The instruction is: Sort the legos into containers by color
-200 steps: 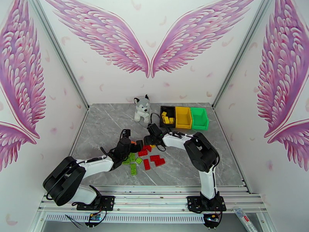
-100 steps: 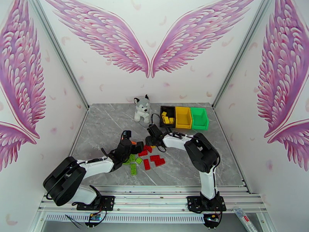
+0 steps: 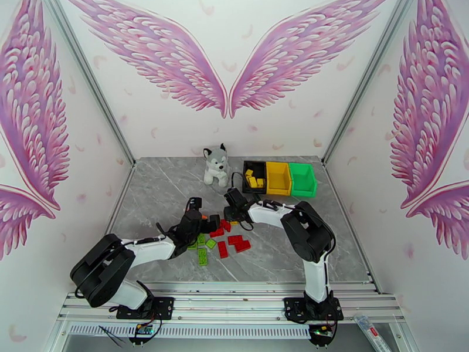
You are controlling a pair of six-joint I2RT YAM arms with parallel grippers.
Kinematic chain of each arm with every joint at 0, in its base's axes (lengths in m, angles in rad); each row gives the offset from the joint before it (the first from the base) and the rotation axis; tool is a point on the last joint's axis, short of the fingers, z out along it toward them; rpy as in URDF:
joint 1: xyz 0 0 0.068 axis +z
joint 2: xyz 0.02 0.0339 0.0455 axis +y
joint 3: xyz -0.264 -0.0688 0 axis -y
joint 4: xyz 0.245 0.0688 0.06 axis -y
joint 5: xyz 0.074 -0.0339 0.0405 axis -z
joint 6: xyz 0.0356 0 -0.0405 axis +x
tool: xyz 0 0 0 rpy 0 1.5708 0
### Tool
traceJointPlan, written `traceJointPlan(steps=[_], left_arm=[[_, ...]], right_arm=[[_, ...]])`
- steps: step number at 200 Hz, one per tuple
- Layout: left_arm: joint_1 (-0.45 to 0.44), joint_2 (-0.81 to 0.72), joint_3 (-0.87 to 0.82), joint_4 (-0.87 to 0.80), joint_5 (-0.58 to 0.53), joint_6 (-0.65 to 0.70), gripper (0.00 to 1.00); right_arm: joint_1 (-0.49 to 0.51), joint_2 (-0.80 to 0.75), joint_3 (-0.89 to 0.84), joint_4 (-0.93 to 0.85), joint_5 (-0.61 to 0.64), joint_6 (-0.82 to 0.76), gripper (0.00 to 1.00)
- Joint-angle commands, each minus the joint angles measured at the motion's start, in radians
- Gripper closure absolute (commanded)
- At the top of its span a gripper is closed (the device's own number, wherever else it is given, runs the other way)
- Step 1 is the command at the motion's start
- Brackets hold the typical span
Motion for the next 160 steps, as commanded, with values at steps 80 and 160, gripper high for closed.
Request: traceJointPlan(steps=[80, 160], left_arm=[[0.011, 0.265, 0.392, 0.100, 0.207, 0.063, 0.01], [0.022, 0.436, 0.687, 0.048, 0.286, 0.092, 0.01]], right_arm=[[-0.218, -0.159, 0.013, 0.058, -0.014, 0.055, 0.75], [-0.350, -0.008, 0.283, 0.032, 0.054, 0.052, 0.72]])
